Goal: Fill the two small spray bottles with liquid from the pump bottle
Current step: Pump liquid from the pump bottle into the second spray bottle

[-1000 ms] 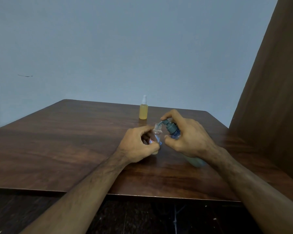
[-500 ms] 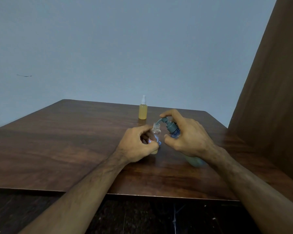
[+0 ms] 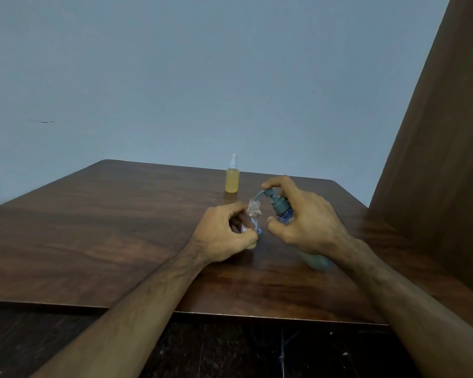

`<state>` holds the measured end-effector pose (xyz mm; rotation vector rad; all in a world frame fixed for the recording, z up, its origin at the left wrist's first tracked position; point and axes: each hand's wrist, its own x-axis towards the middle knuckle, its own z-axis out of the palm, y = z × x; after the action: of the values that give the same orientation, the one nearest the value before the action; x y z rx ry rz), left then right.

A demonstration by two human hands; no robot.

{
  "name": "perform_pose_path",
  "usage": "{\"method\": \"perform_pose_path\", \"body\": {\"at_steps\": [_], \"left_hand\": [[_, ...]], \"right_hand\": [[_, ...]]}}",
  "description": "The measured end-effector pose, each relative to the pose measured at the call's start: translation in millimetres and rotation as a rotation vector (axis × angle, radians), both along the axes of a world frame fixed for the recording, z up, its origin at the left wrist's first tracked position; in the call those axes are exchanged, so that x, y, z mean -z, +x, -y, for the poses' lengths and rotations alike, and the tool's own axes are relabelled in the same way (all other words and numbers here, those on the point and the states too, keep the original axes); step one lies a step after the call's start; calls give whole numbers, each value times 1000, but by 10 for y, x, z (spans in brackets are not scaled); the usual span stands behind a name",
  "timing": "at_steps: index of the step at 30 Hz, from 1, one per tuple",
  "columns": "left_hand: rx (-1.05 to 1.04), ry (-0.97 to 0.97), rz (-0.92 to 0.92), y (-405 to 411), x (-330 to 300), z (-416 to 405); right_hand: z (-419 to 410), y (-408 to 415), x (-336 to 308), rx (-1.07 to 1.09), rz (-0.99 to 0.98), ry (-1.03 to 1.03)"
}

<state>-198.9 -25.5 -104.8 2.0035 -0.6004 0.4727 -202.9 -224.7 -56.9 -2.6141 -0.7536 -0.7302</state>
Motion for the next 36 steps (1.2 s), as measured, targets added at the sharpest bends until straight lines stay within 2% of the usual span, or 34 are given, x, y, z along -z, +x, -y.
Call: {"method": "perform_pose_path", "body": {"at_steps": [36], "left_hand": [[24, 28, -8, 20, 7, -11]], "right_hand": [[20, -24, -17, -2, -30, -27]]}}
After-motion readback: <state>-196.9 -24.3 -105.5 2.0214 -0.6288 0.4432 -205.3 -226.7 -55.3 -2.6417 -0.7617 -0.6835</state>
